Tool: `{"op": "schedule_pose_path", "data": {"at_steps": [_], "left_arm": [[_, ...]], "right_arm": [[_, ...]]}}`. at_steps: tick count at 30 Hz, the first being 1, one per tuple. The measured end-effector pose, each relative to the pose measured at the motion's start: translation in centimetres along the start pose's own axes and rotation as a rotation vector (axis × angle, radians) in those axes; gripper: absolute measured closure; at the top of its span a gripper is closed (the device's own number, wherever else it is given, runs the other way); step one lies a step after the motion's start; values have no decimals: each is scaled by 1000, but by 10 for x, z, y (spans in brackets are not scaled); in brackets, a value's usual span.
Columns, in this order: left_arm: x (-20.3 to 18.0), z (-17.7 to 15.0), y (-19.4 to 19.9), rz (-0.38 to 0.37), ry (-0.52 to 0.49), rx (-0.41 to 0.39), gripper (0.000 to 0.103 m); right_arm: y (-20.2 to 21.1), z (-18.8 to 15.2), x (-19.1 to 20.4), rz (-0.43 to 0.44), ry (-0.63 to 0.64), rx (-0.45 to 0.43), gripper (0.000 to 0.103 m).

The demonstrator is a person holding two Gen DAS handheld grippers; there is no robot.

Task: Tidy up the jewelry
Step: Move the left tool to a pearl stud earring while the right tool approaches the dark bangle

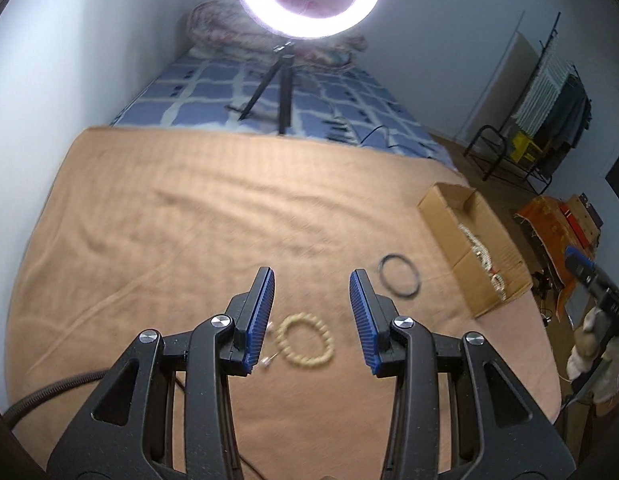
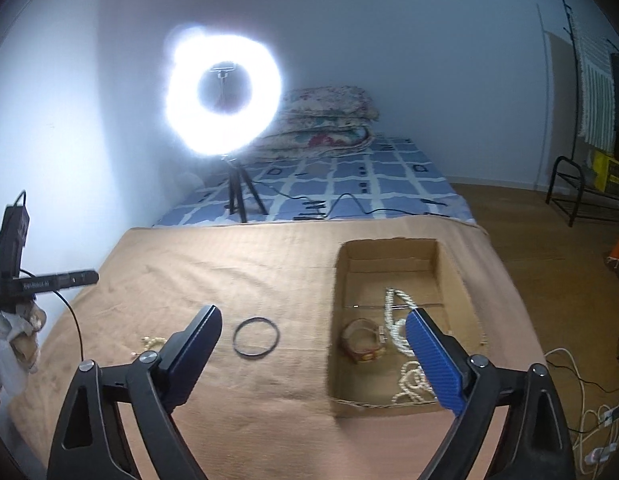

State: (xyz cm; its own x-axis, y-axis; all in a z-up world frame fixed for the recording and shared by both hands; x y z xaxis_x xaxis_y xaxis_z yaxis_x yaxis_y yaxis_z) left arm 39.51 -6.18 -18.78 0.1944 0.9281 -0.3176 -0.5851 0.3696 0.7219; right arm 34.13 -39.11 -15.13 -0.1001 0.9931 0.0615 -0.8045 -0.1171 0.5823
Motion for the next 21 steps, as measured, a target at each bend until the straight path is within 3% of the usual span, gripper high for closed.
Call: {"op": "schedule_pose_path", "data": {"at_steps": [10, 19, 21], "left_arm": [[45, -39, -8, -4, 78, 56, 64], [50, -68, -25, -34, 76, 104, 64], [49, -74, -29, -36, 72, 114, 69]], "right_arm": [[-27, -6, 50, 101, 44, 74, 26], [-70, -24, 88, 205, 46, 194, 45], [-78, -27, 93, 217, 41, 218, 48]]}}
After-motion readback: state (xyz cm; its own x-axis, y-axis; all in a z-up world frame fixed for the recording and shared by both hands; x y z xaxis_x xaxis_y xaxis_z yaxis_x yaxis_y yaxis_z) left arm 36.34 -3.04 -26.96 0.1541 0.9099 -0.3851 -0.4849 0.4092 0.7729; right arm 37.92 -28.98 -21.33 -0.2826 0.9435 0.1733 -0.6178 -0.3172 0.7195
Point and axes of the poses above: each gripper's, at about its wrist camera, not at the fingertips, and y roughly against the way its jaws point, x to its left, z to its top, the point moved 9 cm from there along -y, roughly the way its jaws point, and after that the axes turned 3 degrees about y, right-handed, at the moved point
